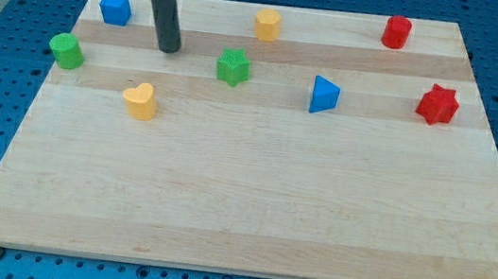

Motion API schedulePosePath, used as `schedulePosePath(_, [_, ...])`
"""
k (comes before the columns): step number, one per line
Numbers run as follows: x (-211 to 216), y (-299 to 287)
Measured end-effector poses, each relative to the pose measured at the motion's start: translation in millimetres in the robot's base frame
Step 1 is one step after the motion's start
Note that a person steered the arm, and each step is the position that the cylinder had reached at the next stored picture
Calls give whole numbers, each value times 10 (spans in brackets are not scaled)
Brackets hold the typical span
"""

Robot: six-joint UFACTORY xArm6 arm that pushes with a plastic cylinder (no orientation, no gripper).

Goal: Move the green star near the blue triangle

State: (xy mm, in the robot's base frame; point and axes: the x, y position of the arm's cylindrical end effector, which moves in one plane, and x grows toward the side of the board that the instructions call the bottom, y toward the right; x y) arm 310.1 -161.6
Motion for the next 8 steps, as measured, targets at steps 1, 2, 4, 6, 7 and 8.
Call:
schedulePosePath(1, [-80, -633])
schedulePosePath(2, [-4, -1434])
schedulePosePath(4, [707, -983])
schedulePosePath(6, [456, -980])
schedulePosePath(7, [463, -836])
schedulePosePath(8, [448, -91])
